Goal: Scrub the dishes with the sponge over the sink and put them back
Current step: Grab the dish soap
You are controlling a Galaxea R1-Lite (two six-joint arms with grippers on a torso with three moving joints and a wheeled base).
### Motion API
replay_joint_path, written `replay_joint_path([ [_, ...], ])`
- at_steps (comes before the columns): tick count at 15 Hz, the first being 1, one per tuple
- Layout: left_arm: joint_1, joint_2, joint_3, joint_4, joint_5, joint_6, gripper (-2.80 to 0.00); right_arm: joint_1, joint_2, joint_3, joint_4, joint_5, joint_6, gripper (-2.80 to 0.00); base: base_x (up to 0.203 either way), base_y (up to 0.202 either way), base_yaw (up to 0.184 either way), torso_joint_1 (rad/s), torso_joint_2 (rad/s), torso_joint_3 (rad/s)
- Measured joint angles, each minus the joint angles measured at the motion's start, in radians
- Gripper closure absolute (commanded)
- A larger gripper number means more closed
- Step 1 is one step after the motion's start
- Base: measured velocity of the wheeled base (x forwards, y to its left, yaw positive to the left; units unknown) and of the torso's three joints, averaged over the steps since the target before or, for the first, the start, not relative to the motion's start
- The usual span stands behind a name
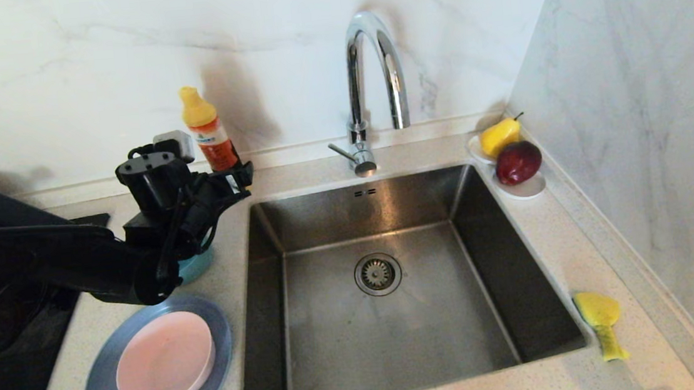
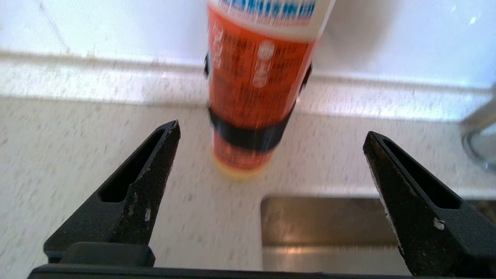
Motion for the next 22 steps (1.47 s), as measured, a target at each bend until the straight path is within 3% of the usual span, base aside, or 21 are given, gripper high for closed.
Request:
replay_joint_path([
  [22,0.004,0.194,-0.303,0.005,0.0,0.024,-2.8,0.0,0.0,0.0,0.0,0.0,0.0,0.0,0.0,0.0,0.0,0.0,0.0,0.0],
])
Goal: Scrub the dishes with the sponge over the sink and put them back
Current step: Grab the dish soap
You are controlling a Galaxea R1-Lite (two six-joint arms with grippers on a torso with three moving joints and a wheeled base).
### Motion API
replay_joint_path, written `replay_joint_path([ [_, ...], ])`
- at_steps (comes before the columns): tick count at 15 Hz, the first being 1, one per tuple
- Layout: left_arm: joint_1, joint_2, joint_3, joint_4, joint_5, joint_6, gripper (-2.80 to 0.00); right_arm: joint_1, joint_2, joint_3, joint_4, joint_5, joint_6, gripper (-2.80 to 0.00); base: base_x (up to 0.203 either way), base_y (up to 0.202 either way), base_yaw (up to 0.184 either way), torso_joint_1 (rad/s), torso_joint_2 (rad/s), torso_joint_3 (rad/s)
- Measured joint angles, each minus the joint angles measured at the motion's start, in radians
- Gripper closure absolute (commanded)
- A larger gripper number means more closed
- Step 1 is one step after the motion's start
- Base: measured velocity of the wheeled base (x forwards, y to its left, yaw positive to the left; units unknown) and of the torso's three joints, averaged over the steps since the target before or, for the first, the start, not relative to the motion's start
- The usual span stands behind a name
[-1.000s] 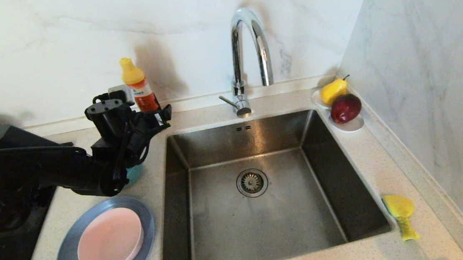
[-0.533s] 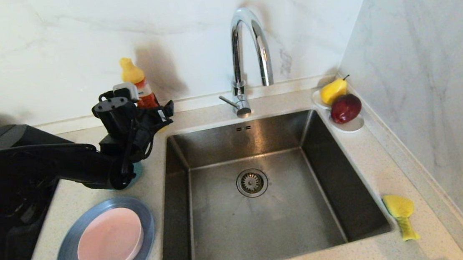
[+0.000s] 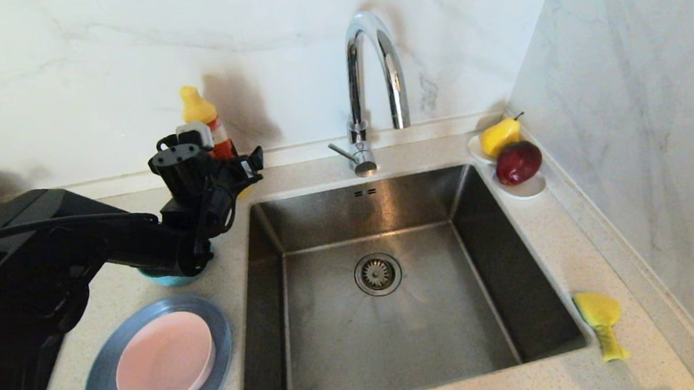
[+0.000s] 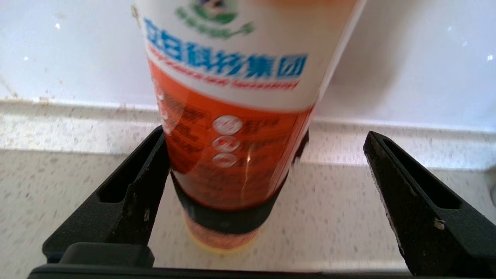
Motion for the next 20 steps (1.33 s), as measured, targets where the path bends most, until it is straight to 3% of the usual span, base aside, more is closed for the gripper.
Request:
replay_joint_path([
  [7,0.0,0.041,-0.064,0.002,0.002,0.002,-2.8,0.0,0.0,0.0,0.0,0.0,0.0,0.0,0.0,0.0,0.0,0.0,0.0,0.0],
  [8,0.0,0.044,-0.068,0.003,0.001,0.001,0.0,0.0,0.0,0.0,0.0,0.0,0.0,0.0,0.0,0.0,0.0,0.0,0.0,0.0],
  [20,0.005,0.042,-0.083,0.005,0.023,0.002,0.0,0.0,0.0,0.0,0.0,0.0,0.0,0.0,0.0,0.0,0.0,0.0,0.0,0.0],
])
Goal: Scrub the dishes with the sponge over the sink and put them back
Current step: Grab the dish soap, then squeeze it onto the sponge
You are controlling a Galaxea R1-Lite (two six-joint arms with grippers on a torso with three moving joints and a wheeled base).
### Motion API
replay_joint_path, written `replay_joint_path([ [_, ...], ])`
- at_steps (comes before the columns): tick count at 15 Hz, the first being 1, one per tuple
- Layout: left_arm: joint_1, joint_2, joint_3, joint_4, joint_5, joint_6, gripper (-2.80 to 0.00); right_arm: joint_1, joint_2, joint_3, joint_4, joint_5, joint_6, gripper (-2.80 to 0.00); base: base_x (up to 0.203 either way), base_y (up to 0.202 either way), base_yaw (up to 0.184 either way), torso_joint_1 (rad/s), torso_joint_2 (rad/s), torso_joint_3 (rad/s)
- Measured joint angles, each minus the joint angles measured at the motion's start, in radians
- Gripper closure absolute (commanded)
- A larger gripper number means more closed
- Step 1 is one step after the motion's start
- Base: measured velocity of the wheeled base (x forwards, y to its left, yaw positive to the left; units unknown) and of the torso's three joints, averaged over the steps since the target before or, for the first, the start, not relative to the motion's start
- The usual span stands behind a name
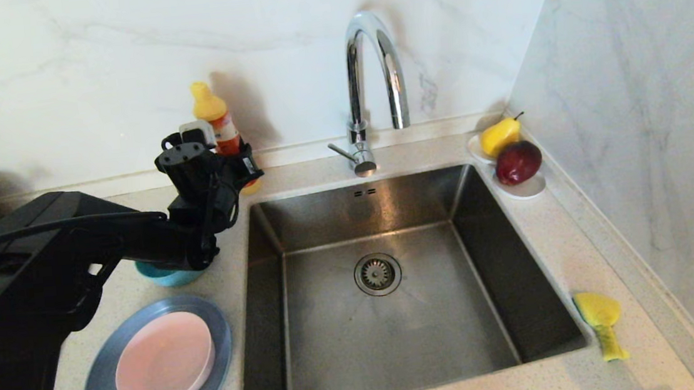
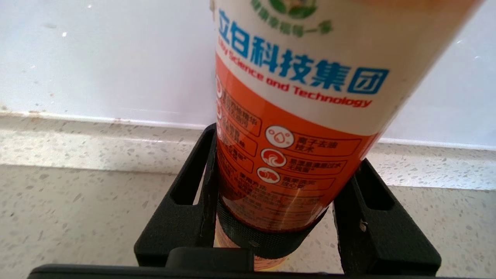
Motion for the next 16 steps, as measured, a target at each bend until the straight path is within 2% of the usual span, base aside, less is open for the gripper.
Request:
replay_joint_path([
  [5,-0.005,-0.166,0.054,0.051,0.05,-0.004,0.0,0.0,0.0,0.0,0.0,0.0,0.0,0.0,0.0,0.0,0.0,0.0,0.0,0.0],
  [9,-0.06,-0.412,0.106,0.246,0.11,-0.003,0.0,0.0,0.0,0.0,0.0,0.0,0.0,0.0,0.0,0.0,0.0,0.0,0.0,0.0],
  [12,-0.148,-0.588,0.121,0.438,0.135,0.017,0.0,0.0,0.0,0.0,0.0,0.0,0.0,0.0,0.0,0.0,0.0,0.0,0.0,0.0],
  [16,-0.356,-0.763,0.125,0.66,0.144,0.08,0.0,0.0,0.0,0.0,0.0,0.0,0.0,0.0,0.0,0.0,0.0,0.0,0.0,0.0],
])
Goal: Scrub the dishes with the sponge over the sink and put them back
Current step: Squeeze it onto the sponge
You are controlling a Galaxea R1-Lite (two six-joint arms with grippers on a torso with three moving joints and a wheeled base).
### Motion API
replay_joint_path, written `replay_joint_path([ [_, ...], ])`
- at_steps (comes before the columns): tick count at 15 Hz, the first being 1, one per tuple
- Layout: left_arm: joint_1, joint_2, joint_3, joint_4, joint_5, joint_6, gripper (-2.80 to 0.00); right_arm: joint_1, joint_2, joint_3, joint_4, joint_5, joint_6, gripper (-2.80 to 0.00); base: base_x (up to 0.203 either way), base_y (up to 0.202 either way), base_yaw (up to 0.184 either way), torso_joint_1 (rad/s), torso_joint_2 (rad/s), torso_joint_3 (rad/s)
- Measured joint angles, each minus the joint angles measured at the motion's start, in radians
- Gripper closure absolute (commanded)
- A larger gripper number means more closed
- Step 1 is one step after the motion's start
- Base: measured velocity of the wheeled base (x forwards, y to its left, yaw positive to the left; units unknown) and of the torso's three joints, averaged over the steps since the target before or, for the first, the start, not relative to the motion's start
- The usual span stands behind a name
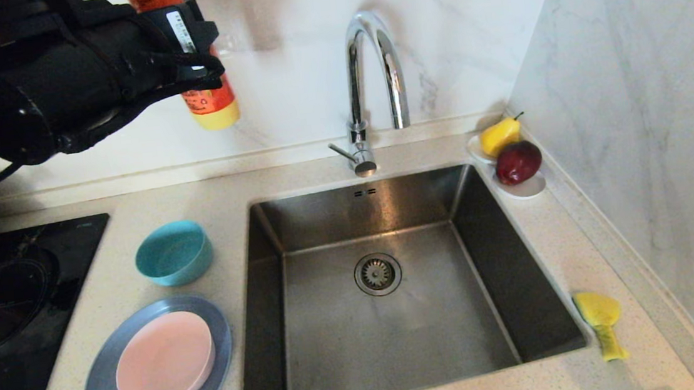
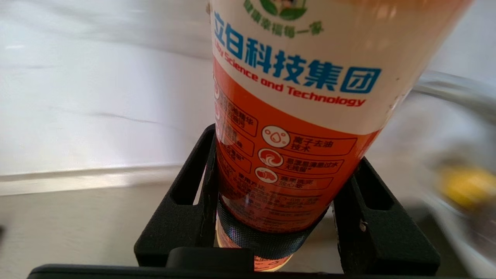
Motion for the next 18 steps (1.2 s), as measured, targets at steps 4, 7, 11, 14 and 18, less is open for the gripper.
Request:
replay_joint_path([
  [4,-0.196,-0.069,-0.013,0.022,0.054,0.103,0.0,0.0,0.0,0.0,0.0,0.0,0.0,0.0,0.0,0.0,0.0,0.0,0.0,0.0],
  [7,-0.308,-0.085,-0.056,0.027,0.061,0.139,0.0,0.0,0.0,0.0,0.0,0.0,0.0,0.0,0.0,0.0,0.0,0.0,0.0,0.0],
  [11,-0.436,-0.084,-0.079,0.025,0.061,0.144,0.0,0.0,0.0,0.0,0.0,0.0,0.0,0.0,0.0,0.0,0.0,0.0,0.0,0.0],
  [14,-0.485,-0.058,-0.089,0.016,0.059,0.151,0.0,0.0,0.0,0.0,0.0,0.0,0.0,0.0,0.0,0.0,0.0,0.0,0.0,0.0],
  [18,-0.539,-0.003,-0.158,0.022,0.052,0.162,0.0,0.0,0.0,0.0,0.0,0.0,0.0,0.0,0.0,0.0,0.0,0.0,0.0,0.0],
])
